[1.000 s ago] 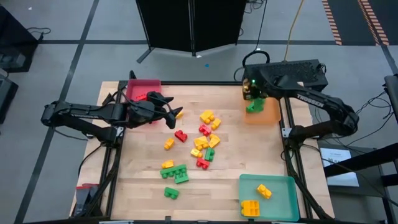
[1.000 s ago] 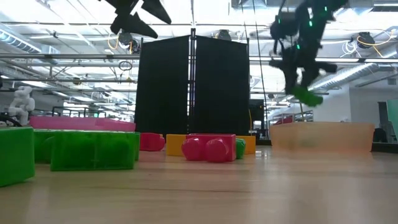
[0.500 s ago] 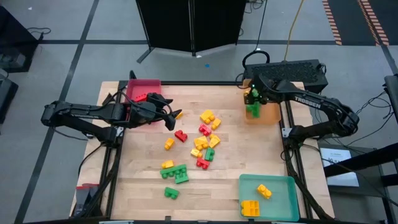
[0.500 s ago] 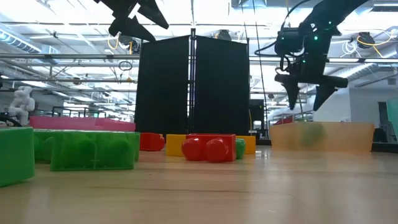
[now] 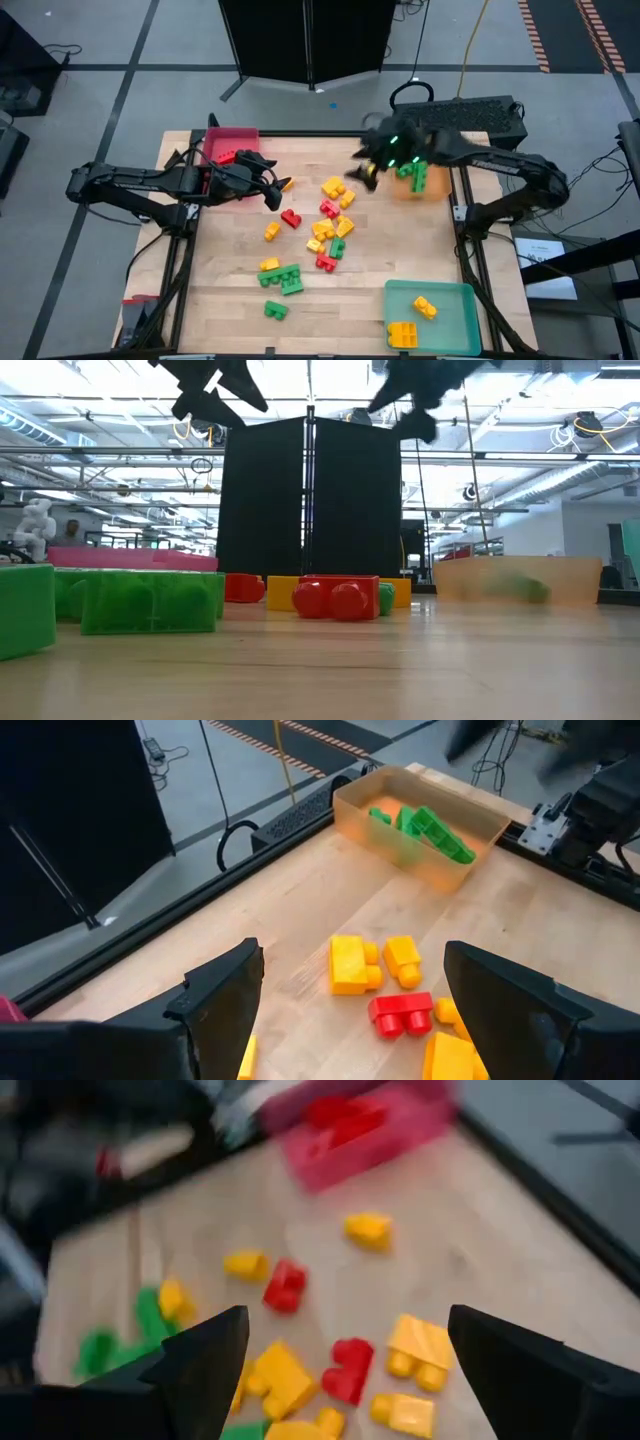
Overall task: Sort blocks
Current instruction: Put the yellow game piece into the blue bin
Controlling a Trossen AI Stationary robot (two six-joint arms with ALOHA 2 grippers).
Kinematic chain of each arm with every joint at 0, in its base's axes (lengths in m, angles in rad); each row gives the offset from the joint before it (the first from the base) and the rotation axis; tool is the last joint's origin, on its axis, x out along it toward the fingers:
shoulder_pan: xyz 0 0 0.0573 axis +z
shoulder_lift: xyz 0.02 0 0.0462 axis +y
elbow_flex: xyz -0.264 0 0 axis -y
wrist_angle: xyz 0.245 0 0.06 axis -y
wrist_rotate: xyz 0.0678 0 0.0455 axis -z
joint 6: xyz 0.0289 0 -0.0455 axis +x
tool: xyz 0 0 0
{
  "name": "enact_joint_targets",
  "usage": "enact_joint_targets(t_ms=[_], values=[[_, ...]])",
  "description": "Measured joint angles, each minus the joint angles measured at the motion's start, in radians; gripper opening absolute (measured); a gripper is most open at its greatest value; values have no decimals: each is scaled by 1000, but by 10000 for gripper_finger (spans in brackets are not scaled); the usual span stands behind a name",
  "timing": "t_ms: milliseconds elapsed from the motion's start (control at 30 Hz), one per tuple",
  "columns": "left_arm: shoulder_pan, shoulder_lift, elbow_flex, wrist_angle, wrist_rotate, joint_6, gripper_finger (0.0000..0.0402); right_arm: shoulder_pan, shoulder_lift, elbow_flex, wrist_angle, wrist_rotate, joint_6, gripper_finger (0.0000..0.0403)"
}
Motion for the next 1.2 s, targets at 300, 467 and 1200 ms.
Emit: enact_joint_targets(t_ms=[300,467,1200], values=[[0,0,0,-10,1,0,310,190,294,8,-55,58,-237,338],[0,0,0,-11,35,-1,310,210,384,9,-78,59,-317,338],[-1,0,0,-17,68,-1,310,280,620,11,-88,156,-392,338]])
